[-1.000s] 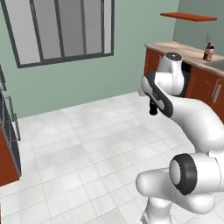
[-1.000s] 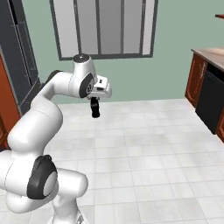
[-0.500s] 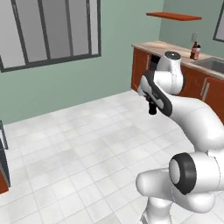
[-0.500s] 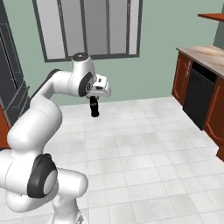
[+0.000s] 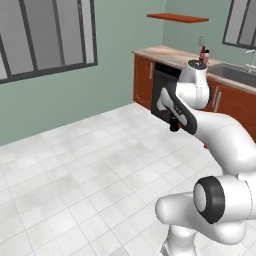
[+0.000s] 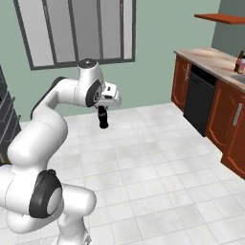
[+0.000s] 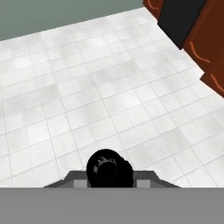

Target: Place the large bottle from the dining counter next to the other large bottle outside the sink, and place the small bottle from the dining counter next to the other small bottle inside the sink.

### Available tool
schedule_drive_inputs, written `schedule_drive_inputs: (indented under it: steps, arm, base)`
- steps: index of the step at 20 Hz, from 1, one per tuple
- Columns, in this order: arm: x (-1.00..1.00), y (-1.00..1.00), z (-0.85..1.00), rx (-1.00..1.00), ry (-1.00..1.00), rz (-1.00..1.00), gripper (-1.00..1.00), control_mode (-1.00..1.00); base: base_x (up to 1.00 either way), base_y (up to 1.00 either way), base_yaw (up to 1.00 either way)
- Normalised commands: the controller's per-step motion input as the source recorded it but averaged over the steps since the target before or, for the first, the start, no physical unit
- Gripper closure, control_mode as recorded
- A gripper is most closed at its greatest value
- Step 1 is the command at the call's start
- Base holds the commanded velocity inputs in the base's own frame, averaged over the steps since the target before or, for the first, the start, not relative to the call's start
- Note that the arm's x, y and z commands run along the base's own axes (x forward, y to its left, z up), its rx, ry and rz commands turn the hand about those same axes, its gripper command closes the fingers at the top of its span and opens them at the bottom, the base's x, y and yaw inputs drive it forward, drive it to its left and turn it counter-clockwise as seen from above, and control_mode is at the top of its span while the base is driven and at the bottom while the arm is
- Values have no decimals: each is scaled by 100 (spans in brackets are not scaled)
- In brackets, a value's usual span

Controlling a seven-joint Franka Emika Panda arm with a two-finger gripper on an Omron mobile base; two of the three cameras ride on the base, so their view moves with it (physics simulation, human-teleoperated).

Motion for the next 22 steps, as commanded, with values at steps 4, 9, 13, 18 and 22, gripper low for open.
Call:
schedule_drive_inputs:
  steps: [4,9,13,18,22]
  arm:
    - [0,0,0,0,0,0,100,100]
    - [0,0,0,0,0,0,100,100]
    - [0,0,0,0,0,0,100,100]
    - [0,0,0,0,0,0,100,100]
    - [0,0,0,0,0,0,100,100]
  base:
    - [3,-2,-23]
    - [6,-2,-23]
    - [42,-1,-16]
    - [83,-29,-6]
    - [87,-39,-4]
